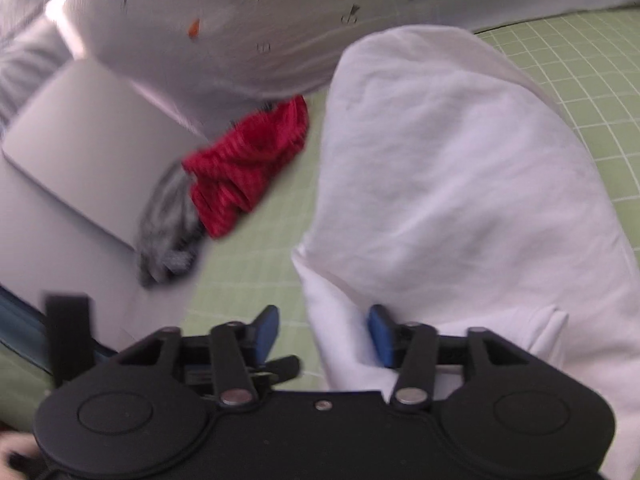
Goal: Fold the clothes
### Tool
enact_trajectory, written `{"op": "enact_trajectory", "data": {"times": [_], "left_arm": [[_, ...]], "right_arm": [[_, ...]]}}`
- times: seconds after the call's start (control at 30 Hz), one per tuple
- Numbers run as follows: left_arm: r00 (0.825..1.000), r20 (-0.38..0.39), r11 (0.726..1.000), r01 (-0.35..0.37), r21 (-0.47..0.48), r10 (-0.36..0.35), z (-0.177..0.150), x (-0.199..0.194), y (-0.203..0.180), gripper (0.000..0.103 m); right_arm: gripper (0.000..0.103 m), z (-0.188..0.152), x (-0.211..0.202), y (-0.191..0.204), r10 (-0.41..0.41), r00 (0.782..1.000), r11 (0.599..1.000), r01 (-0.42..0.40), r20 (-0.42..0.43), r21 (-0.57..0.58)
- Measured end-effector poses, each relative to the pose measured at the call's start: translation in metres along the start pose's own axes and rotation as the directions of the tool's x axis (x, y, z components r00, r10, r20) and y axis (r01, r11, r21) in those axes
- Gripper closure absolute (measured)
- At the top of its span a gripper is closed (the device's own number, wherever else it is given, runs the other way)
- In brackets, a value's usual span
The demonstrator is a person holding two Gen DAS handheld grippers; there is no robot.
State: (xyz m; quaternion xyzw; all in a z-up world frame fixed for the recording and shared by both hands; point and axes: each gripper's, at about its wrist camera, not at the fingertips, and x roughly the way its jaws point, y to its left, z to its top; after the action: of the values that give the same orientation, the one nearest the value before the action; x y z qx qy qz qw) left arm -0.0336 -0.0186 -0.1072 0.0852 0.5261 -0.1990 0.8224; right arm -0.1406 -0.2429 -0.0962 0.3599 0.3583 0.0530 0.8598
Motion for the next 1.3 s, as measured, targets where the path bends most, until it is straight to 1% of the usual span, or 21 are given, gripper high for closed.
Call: {"op": "enact_trajectory", "data": {"times": [0.07,0.1,0.13,0.17,0.23,0.27,0.33,0.37,0.4,0.47,0.5,0.57,0.6,0.63,0.7,0.73,0.83,1.03,1.1,1.2,1.3], "left_arm": [[1.0,0.012,1.0,0.014,-0.023,-0.014,0.005,-0.003,0.0,0.0],[1.0,0.019,0.999,0.024,-0.04,-0.023,0.008,-0.005,-0.001,0.0],[0.999,0.027,0.998,0.037,-0.06,-0.035,0.01,-0.007,-0.001,0.0],[0.998,0.037,0.995,0.053,-0.081,-0.05,0.012,-0.009,-0.002,0.0],[0.995,0.058,0.988,0.093,-0.126,-0.086,0.016,-0.013,-0.006,0.0],[0.992,0.065,0.983,0.117,-0.14,-0.109,0.017,-0.014,-0.008,0.0],[0.985,0.071,0.973,0.165,-0.161,-0.155,0.018,-0.016,-0.016,0.001],[0.981,0.072,0.968,0.189,-0.168,-0.179,0.018,-0.017,-0.02,0.001],[0.977,0.069,0.963,0.21,-0.17,-0.201,0.017,-0.016,-0.026,0.001],[0.967,0.065,0.955,0.252,-0.159,-0.245,0.011,-0.012,-0.039,0.004],[0.964,0.056,0.954,0.265,-0.144,-0.259,0.008,-0.01,-0.046,0.009],[0.959,0.037,0.952,0.284,-0.112,-0.281,0.002,-0.005,-0.06,0.011],[0.959,0.028,0.953,0.284,-0.102,-0.283,-0.001,-0.002,-0.066,0.018],[0.96,0.011,0.955,0.278,-0.097,-0.279,-0.005,0.001,-0.072,0.031],[0.969,0.006,0.965,0.248,-0.091,-0.248,-0.012,0.002,-0.08,0.045],[0.973,0.024,0.969,0.231,-0.082,-0.23,-0.014,0.0,-0.083,0.058],[0.973,0.065,0.97,0.225,-0.092,-0.22,-0.019,-0.013,-0.087,0.076],[0.974,0.163,0.982,0.173,-0.08,-0.159,-0.038,-0.056,-0.106,0.082],[0.977,0.162,0.982,0.158,-0.105,-0.14,-0.046,-0.063,-0.105,0.082],[0.986,0.123,0.969,0.14,-0.202,-0.116,-0.058,-0.046,-0.087,0.081],[0.988,0.09,0.953,0.146,-0.267,-0.126,-0.062,-0.03,-0.069,0.069]], "right_arm": [[0.031,0.008,-0.019,-0.005,0.058,0.997,0.996,-0.061,0.046,0.07],[0.023,0.011,-0.029,-0.006,0.064,0.995,0.993,-0.071,0.081,0.089],[0.017,0.013,-0.04,-0.009,0.052,0.992,0.994,-0.063,0.119,0.093],[0.016,0.015,-0.05,-0.012,0.021,0.987,0.996,-0.035,0.157,0.086],[0.007,0.017,-0.065,-0.018,-0.095,0.974,0.995,0.086,0.208,0.052],[0.007,0.018,-0.067,-0.021,-0.179,0.96,0.984,0.176,0.215,0.03],[0.007,0.017,-0.065,-0.033,-0.349,0.919,0.934,0.357,0.183,-0.009],[0.007,0.016,-0.063,-0.039,-0.43,0.888,0.897,0.44,0.166,-0.03],[0.007,0.013,-0.067,-0.049,-0.45,0.88,0.889,0.458,0.151,-0.02],[0.007,0.005,-0.077,-0.072,-0.424,0.897,0.905,0.422,0.122,0.045],[0.007,0.003,-0.08,-0.081,-0.41,0.906,0.912,0.403,0.109,0.079],[0.007,0.001,-0.081,-0.088,-0.408,0.909,0.912,0.4,0.09,0.092],[0.007,0.0,-0.081,-0.091,-0.413,0.907,0.91,0.407,0.083,0.085],[0.007,-0.001,-0.082,-0.094,-0.415,0.907,0.909,0.409,0.076,0.081],[0.007,-0.002,-0.086,-0.098,-0.415,0.908,0.909,0.41,0.063,0.077],[0.007,-0.004,-0.088,-0.1,-0.415,0.908,0.909,0.41,0.056,0.074],[0.007,-0.006,-0.09,-0.107,-0.418,0.908,0.907,0.416,0.032,0.064],[0.007,-0.009,-0.081,-0.117,-0.394,0.919,0.918,0.395,-0.03,0.04],[0.007,-0.01,-0.076,-0.117,-0.381,0.924,0.924,0.382,-0.047,0.021],[0.007,-0.012,-0.066,-0.115,-0.358,0.931,0.934,0.358,-0.077,-0.008],[0.006,-0.014,-0.057,-0.111,-0.335,0.938,0.942,0.332,-0.094,-0.039]]}}
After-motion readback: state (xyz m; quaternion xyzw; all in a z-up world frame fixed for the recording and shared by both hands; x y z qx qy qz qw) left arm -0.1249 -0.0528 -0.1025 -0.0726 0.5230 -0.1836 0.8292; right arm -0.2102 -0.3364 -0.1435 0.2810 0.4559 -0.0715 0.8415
